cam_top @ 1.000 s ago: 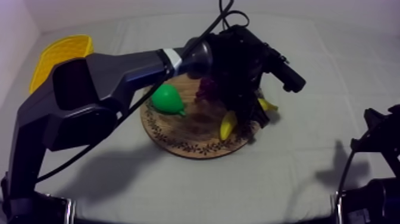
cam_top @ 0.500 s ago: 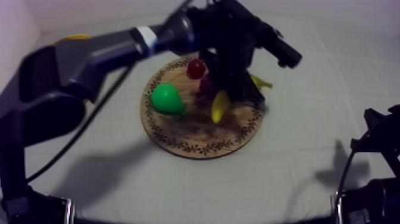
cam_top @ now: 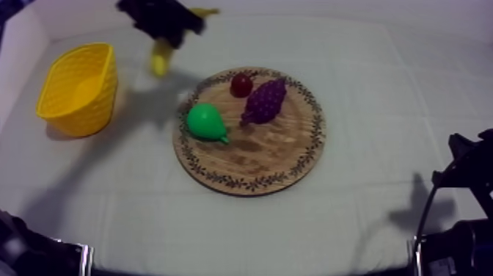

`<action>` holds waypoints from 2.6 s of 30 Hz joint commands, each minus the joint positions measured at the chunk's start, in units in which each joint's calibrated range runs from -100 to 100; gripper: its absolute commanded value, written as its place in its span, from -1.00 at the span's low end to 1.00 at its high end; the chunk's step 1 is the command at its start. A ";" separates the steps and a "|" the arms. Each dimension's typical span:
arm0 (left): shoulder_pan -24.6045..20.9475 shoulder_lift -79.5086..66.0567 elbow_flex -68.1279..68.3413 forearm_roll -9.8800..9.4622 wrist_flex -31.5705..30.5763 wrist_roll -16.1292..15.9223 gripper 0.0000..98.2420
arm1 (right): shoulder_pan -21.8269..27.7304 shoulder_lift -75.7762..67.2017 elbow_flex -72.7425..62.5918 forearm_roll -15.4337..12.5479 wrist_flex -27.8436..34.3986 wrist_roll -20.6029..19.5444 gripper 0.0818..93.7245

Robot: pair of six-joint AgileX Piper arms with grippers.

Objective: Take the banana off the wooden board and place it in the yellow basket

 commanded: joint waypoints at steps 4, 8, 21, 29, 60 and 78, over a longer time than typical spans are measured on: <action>-11.19 -5.74 6.99 -0.85 -1.39 -1.07 -0.48 | 0.02 -0.04 -0.03 0.00 -0.01 0.02 -0.99; -16.12 -6.67 9.06 -1.65 -2.48 -1.48 -0.49 | 0.02 -0.04 -0.03 0.00 -0.01 0.03 -0.99; -24.12 -1.63 10.14 -1.65 -7.03 -2.54 -0.48 | 0.02 -0.04 -0.03 0.00 -0.01 0.02 -0.99; -24.62 1.01 13.93 -1.12 -10.93 -1.88 -0.48 | 0.02 -0.04 -0.03 0.00 -0.01 0.02 -0.99; -25.25 8.18 21.65 2.52 -25.81 -3.12 -0.05 | 0.02 -0.04 -0.03 0.00 -0.01 0.02 -0.99; -23.70 -14.28 34.77 5.07 -37.64 -3.53 -0.84 | 0.02 -0.04 -0.03 0.00 -0.01 0.02 -0.99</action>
